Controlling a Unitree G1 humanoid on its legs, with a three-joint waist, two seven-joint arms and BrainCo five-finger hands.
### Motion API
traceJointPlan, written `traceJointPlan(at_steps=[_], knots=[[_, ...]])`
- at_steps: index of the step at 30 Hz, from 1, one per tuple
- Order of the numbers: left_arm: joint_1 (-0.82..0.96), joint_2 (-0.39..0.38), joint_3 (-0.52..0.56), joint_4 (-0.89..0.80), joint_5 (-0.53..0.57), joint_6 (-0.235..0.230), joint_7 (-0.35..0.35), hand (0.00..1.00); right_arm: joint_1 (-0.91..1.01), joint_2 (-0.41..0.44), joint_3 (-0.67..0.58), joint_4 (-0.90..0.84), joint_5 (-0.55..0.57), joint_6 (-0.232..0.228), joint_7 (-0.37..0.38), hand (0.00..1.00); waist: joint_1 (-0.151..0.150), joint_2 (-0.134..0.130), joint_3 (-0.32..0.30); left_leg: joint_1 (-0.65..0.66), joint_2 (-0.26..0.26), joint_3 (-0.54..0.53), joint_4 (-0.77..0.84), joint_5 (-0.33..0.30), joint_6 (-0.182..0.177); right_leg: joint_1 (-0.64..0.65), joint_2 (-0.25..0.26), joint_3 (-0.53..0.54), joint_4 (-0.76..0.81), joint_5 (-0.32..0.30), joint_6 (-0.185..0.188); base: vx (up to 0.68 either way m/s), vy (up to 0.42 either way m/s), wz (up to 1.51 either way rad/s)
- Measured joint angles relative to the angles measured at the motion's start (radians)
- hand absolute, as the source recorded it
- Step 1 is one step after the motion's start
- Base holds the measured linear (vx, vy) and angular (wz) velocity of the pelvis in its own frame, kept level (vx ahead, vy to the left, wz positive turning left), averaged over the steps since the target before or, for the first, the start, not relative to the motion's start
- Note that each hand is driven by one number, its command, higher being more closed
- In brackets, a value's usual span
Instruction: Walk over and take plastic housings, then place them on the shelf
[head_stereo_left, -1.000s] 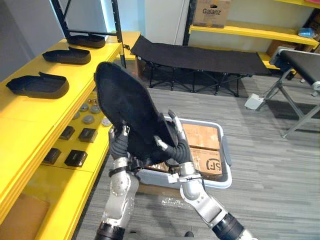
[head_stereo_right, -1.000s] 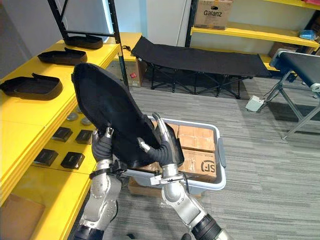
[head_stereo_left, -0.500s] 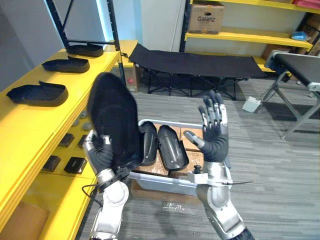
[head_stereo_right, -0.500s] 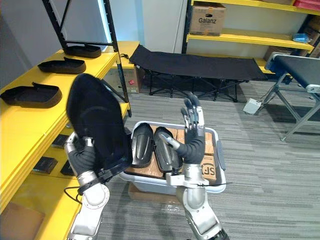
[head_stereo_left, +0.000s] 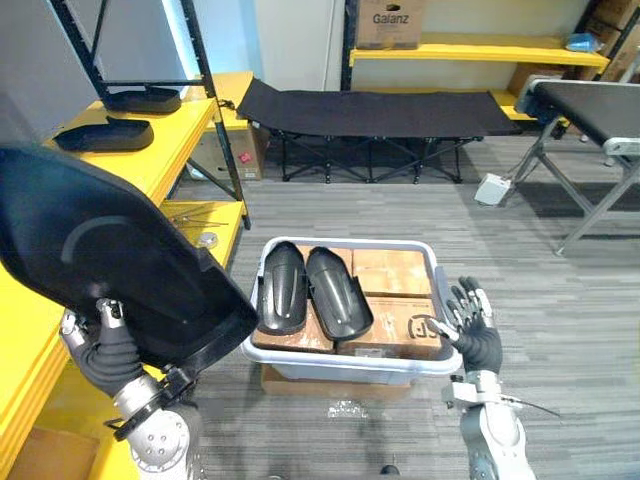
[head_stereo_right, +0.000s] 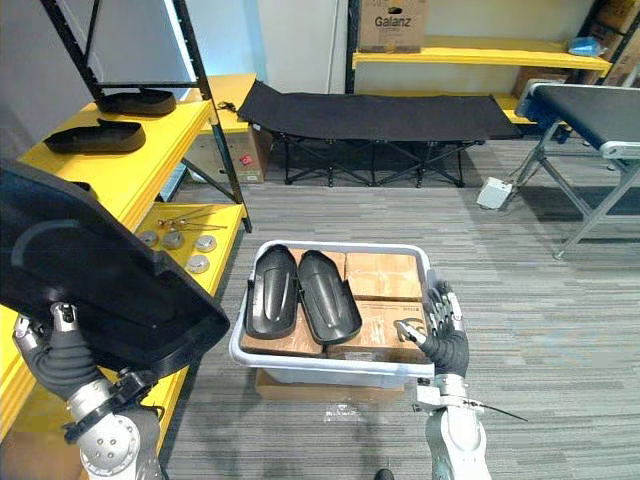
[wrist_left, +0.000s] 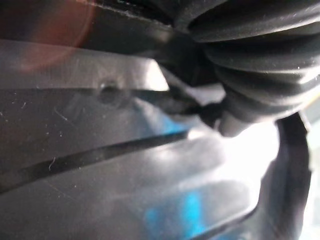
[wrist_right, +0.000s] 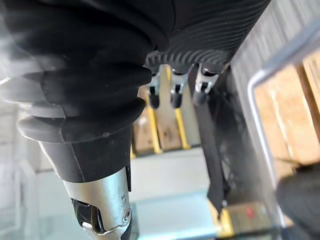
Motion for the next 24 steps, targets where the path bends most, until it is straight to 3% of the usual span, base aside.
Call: traceJointPlan(at_steps=[5,11,12,16,18,20,21,23,24], knots=[[0.003,-0.033,0.062,-0.054,0.011,-0.004,-0.016,1.0,-0.054,0.02,0.035,0.019,-0.002,0.009,0.026,0.0,0.023,-0.003,0.008,-0.042,-0.031,-0.092,0.0,0.011,0.017,0.019,-0.026,-0.086,0.001,-0.004,0.008,0.02,0.036,0.57],[0.062,-0.04,0.17,-0.066,0.012,-0.003,-0.015,1.0,-0.18,0.033,0.153,0.119,-0.011,0.03,0.041,0.0,0.101,-0.001,0.032,-0.044,-0.047,-0.199,0.0,0.015,0.024,0.072,-0.039,-0.192,0.028,-0.004,0.008,0.04,0.048,0.57],[0.088,-0.042,0.206,-0.068,0.012,-0.003,-0.015,1.0,-0.215,0.04,0.185,0.131,-0.017,0.03,0.043,0.0,0.126,0.0,0.036,-0.047,-0.049,-0.225,-0.002,0.017,0.028,0.074,-0.045,-0.212,0.048,-0.004,0.008,0.05,0.064,0.63],[0.114,-0.077,0.277,-0.105,-0.002,-0.004,-0.049,1.0,-0.258,0.047,0.2,0.144,-0.05,0.03,0.032,0.0,0.167,-0.007,0.034,-0.056,-0.068,-0.336,0.003,0.026,0.043,0.106,-0.064,-0.282,0.109,-0.005,0.007,0.04,0.058,0.84],[0.112,-0.075,0.297,-0.117,-0.015,-0.005,-0.071,1.0,-0.268,0.047,0.195,0.144,-0.05,0.032,0.014,0.0,0.166,-0.009,0.034,-0.075,-0.073,-0.407,0.01,0.032,0.05,0.108,-0.065,-0.266,0.155,-0.011,-0.002,0.06,0.056,1.07],[0.098,-0.067,0.287,-0.117,-0.044,-0.004,-0.105,1.0,-0.27,0.044,0.179,0.144,-0.05,0.045,-0.007,0.0,0.158,-0.005,0.041,-0.083,-0.075,-0.481,0.013,0.038,0.051,0.107,-0.051,-0.18,0.202,-0.076,-0.036,0.1,-0.014,1.24],[0.087,-0.061,0.283,-0.114,-0.049,-0.004,-0.134,1.0,-0.263,0.04,0.162,0.142,-0.05,0.047,-0.023,0.0,0.144,-0.02,0.038,-0.092,-0.084,-0.536,0.016,0.042,0.048,0.109,-0.024,-0.111,0.211,-0.142,-0.043,0.07,-0.118,1.27],[0.069,-0.056,0.269,-0.099,-0.049,-0.003,-0.158,1.0,-0.259,0.028,0.121,0.138,-0.049,0.047,-0.024,0.0,0.137,-0.046,0.045,-0.108,-0.116,-0.58,0.041,0.044,0.043,0.107,-0.019,-0.11,0.232,-0.185,-0.062,0.06,-0.149,1.06],[0.076,-0.061,0.253,-0.091,-0.048,0.003,-0.16,1.0,-0.26,0.014,0.099,0.138,-0.048,0.047,-0.021,0.0,0.141,-0.05,0.043,-0.115,-0.125,-0.583,0.057,0.044,0.043,0.112,-0.023,-0.105,0.24,-0.195,-0.047,0.06,-0.127,0.42]])
